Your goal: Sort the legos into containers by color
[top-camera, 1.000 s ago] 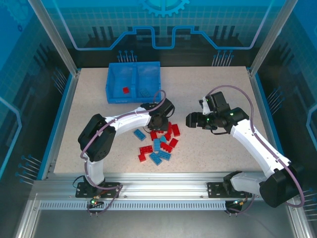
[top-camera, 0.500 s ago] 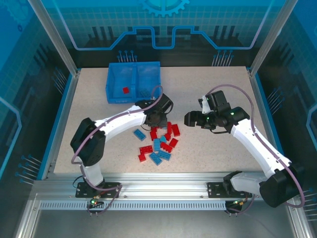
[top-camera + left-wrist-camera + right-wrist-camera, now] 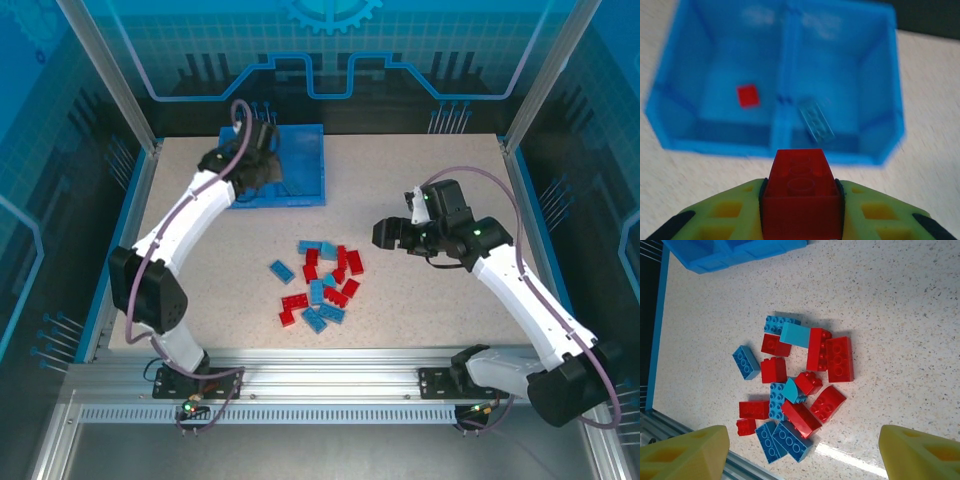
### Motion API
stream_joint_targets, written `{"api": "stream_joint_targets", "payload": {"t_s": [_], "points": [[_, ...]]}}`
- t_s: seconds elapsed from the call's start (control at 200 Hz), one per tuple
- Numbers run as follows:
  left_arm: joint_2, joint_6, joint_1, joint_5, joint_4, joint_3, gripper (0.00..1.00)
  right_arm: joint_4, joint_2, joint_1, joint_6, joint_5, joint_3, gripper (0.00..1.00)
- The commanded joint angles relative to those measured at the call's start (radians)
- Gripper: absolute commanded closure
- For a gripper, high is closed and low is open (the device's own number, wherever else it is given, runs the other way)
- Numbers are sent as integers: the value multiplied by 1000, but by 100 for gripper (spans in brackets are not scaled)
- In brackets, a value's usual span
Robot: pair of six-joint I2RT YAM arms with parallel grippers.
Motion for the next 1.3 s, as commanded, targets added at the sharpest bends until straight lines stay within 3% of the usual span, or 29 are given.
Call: {"api": "stream_joint_targets", "payload": {"t_s": [0.0, 0.225, 0.405, 0.635, 0.925, 1.096, 1.186, 1.296], "points": [[103, 85, 73, -54, 17, 116, 80, 0, -31, -10, 22, 4, 4, 20], [436, 69, 201, 6, -59, 426, 79, -1, -61, -11, 36, 9, -12, 19], [652, 41, 237, 51, -161, 663, 77, -21, -82, -10, 37, 6, -5, 19], [701, 27, 238, 65, -181, 671, 62, -20, -97, -12, 43, 16, -8, 17], [656, 50, 239, 67, -168, 681, 46, -15, -73, -10, 43, 5, 11, 17], [553, 51, 239, 117, -183, 669, 48, -4, -49, -3, 24, 17, 16, 17], [410, 33, 233, 199, -141, 550, 49, -2, -6, 44, -14, 76, 42, 17], [150, 38, 210, 266, -17, 279, 49, -26, 115, 135, -62, 159, 133, 17]]}}
